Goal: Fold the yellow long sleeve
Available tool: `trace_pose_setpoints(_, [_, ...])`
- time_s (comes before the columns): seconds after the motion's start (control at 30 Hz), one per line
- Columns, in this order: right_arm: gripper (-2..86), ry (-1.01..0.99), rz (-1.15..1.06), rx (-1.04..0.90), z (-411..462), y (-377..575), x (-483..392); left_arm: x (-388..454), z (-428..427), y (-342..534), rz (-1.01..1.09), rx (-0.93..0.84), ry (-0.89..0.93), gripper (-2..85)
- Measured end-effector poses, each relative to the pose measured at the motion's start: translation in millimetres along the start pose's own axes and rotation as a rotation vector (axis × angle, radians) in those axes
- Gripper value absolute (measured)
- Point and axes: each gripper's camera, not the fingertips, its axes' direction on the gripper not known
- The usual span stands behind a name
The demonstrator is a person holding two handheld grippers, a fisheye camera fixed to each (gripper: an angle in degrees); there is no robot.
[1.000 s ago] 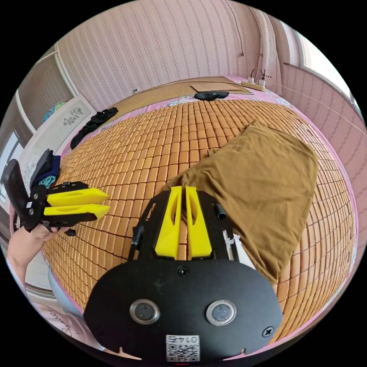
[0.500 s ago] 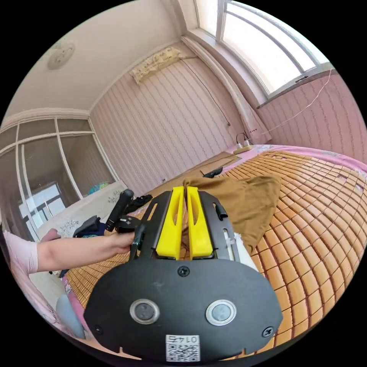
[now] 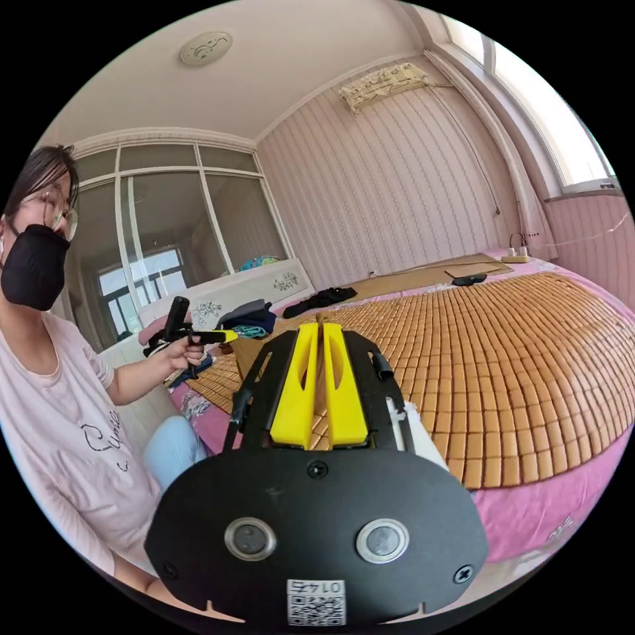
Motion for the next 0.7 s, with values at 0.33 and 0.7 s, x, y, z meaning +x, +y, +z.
trace_pose_setpoints(0.33, [0.6,-0.226,0.190,0.018,-67,36,-113,37,-288,198,-0.216,0.533,-0.085,-1.0])
trace_pose_setpoints(0.7, [0.5,-0.398,-0.144,0.278,-143,-31,-273,145,-476,274,0.044,0.905,-0.178,-1.0])
